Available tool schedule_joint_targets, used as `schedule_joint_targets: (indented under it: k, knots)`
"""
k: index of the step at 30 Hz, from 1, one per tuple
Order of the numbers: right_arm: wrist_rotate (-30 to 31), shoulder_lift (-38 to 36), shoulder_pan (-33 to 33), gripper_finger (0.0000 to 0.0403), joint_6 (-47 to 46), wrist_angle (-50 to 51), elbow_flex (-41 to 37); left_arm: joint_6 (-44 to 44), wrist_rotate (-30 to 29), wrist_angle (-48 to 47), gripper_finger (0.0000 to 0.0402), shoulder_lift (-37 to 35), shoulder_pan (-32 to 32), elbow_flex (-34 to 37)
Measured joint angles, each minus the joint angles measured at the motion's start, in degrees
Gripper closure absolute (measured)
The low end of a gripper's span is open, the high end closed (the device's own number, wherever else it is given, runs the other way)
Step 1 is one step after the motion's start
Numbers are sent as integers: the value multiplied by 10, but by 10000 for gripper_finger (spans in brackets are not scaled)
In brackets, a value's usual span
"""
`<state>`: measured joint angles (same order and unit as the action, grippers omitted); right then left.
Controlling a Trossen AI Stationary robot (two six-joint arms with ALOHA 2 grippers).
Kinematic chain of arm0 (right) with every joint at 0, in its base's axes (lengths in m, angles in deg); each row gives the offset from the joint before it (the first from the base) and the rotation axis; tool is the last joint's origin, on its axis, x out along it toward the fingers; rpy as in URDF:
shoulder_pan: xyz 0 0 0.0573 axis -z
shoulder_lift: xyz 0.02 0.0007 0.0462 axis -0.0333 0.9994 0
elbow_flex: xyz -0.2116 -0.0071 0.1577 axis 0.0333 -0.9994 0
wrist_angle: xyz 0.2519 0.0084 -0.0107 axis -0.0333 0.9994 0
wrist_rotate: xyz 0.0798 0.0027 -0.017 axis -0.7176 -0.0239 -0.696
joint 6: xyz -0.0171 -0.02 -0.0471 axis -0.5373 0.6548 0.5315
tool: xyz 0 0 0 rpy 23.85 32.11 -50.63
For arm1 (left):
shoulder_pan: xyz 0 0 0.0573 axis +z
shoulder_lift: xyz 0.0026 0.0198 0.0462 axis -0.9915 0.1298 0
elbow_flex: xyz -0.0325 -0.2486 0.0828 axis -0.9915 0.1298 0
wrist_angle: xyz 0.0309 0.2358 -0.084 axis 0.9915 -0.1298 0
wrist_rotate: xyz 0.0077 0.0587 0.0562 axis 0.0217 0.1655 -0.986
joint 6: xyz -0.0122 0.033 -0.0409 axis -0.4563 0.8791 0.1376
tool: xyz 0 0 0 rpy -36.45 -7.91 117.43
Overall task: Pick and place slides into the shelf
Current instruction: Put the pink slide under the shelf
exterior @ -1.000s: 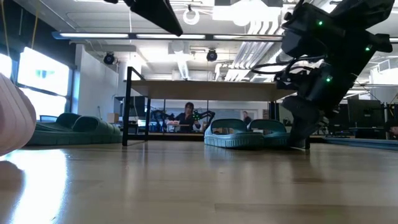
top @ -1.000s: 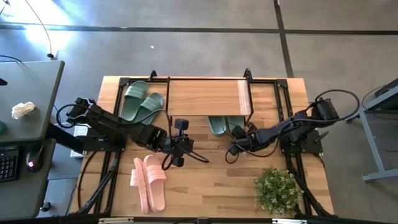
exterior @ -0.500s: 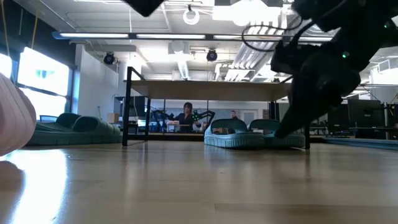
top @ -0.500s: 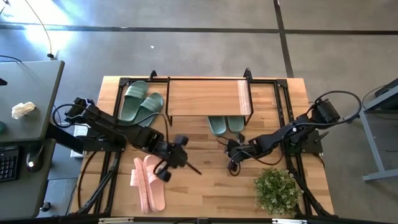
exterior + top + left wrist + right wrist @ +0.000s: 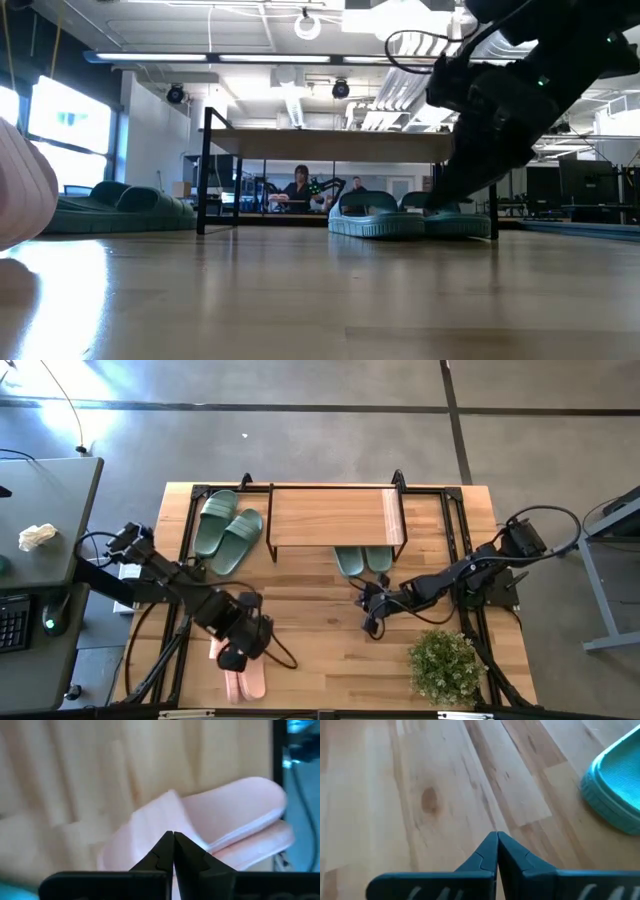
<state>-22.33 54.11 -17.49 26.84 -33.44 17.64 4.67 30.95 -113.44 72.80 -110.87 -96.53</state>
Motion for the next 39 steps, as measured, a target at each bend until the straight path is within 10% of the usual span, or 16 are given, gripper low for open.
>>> schedule_joint_targets:
  k: [10,25,39]
  knots:
    - [3,0,0,402,7,-9,0,-11,-86,-132,402,85,-45,-188]
    - [6,0,0,402,22,-12,0,66,33,-194,397,270,-52,-290]
    - [34,0,-1,402,38,-17,0,84,6,-194,208,268,-47,-256]
